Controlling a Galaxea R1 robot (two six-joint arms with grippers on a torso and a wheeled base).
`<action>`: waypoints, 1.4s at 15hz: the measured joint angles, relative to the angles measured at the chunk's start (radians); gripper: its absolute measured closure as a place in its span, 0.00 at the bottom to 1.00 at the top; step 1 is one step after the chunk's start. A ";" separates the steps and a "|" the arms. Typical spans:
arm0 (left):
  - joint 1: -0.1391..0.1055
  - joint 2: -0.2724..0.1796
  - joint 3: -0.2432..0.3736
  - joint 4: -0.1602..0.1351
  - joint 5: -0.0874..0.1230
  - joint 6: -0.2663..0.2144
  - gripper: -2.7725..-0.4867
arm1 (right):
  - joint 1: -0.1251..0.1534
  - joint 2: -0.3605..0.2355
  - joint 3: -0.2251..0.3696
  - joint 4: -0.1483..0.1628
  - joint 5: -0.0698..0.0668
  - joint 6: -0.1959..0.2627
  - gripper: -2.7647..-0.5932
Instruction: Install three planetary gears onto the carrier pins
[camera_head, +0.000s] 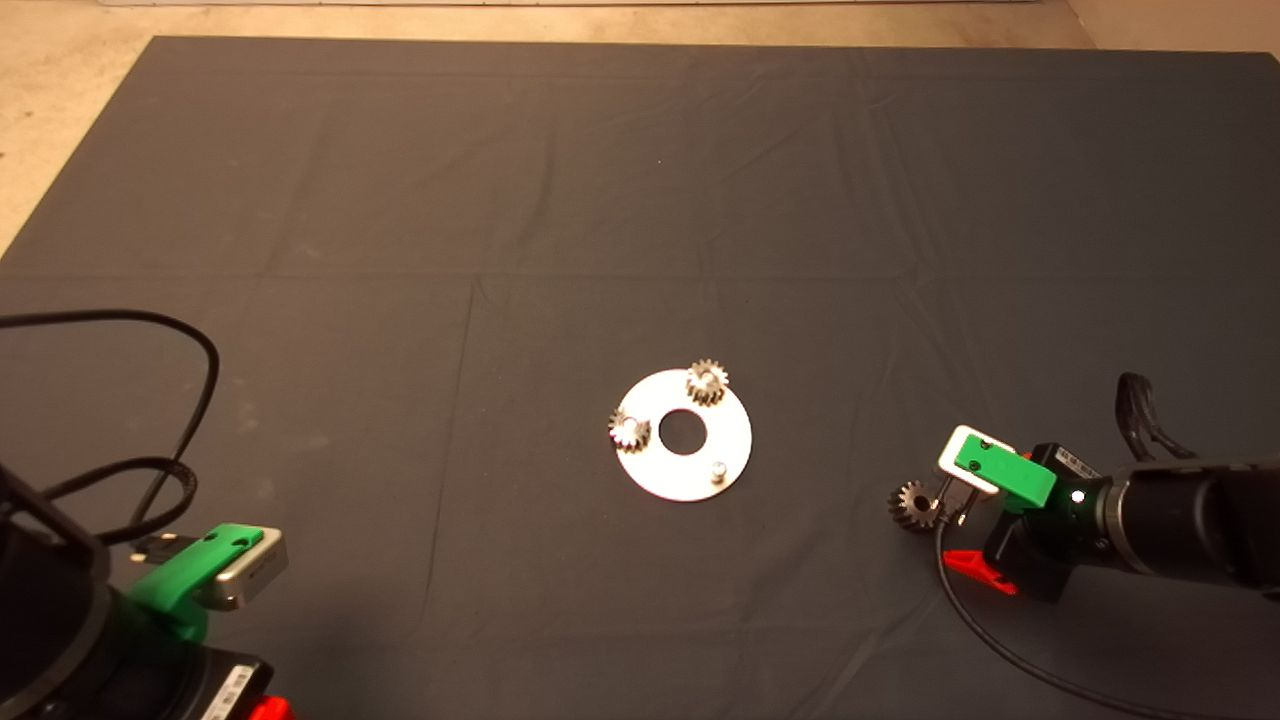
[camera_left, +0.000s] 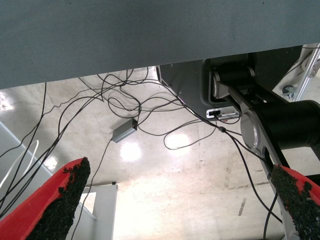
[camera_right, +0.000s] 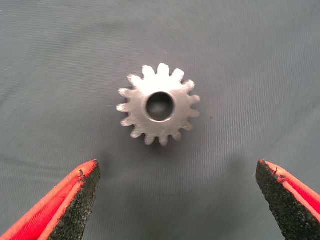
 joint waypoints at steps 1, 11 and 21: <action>0.000 0.000 0.000 0.000 0.000 0.000 0.07 | -0.004 0.000 -0.010 0.000 0.000 0.010 0.21; 0.000 0.000 0.000 0.000 0.000 -0.004 0.07 | -0.012 0.022 -0.014 0.000 0.015 0.081 0.21; 0.000 0.000 0.000 0.000 0.000 -0.005 0.07 | -0.013 0.056 -0.078 0.000 0.018 0.098 0.21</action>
